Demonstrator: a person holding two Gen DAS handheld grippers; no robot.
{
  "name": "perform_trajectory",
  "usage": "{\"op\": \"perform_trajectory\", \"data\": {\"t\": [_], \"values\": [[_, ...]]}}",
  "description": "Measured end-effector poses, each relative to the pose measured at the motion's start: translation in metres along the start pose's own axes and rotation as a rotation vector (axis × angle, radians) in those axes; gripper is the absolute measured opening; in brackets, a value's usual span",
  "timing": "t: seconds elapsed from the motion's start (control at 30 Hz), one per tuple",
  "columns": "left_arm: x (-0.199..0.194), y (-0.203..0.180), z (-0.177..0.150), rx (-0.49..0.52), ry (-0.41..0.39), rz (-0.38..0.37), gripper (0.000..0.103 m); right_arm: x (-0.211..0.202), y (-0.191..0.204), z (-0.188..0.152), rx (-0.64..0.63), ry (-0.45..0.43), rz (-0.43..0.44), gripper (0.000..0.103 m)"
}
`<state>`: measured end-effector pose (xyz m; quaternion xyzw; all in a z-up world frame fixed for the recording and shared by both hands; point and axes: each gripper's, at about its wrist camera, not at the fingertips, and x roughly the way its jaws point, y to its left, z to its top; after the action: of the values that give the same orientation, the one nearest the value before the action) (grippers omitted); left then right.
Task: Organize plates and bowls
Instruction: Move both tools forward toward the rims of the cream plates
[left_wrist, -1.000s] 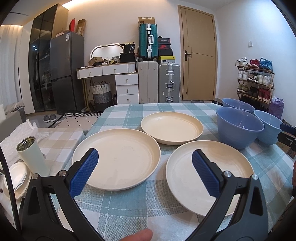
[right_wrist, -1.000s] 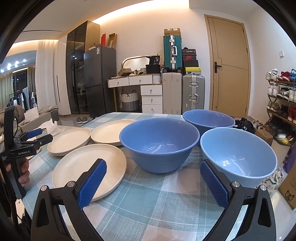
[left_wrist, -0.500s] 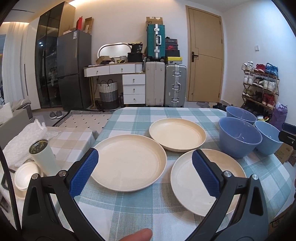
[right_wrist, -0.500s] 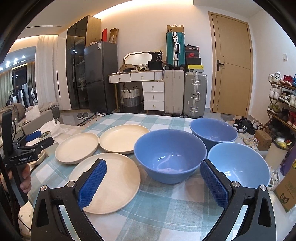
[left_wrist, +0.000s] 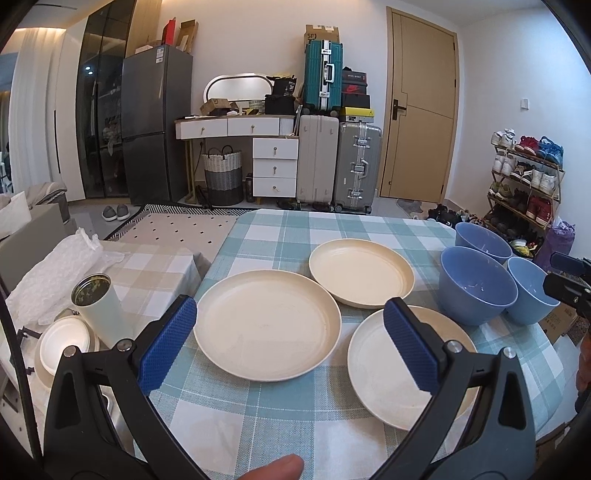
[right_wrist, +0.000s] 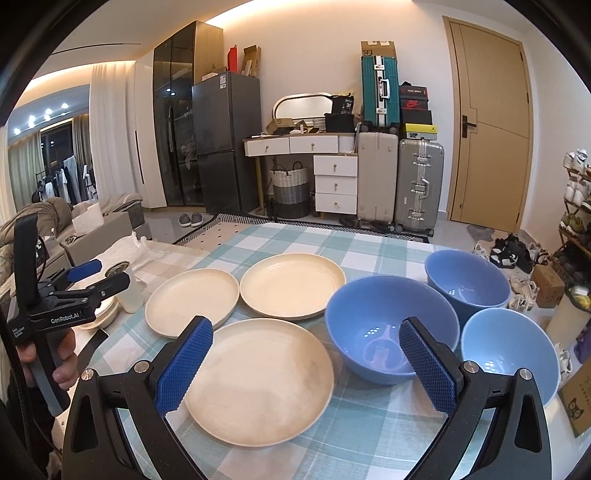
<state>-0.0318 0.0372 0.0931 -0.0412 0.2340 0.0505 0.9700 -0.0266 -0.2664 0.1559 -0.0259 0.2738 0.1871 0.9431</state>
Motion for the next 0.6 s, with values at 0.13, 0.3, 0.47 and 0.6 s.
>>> {"op": "perform_trajectory", "data": {"t": [0.13,0.3,0.47,0.6], "values": [[-0.002,0.007,0.010,-0.030,0.003,-0.011,0.101,0.007,0.007,0.012,-0.002,0.007,0.017,0.103],[-0.002,0.013,0.023,-0.037,0.014,0.002,0.101,0.014,0.017,0.029,-0.020,0.023,0.034,0.103],[0.001,0.018,0.028,-0.028,0.029,0.008,0.101,0.029,0.025,0.040,-0.027,0.048,0.056,0.103],[0.009,0.023,0.031,-0.033,0.050,0.017,0.101,0.039,0.034,0.046,-0.035,0.058,0.080,0.103]]}}
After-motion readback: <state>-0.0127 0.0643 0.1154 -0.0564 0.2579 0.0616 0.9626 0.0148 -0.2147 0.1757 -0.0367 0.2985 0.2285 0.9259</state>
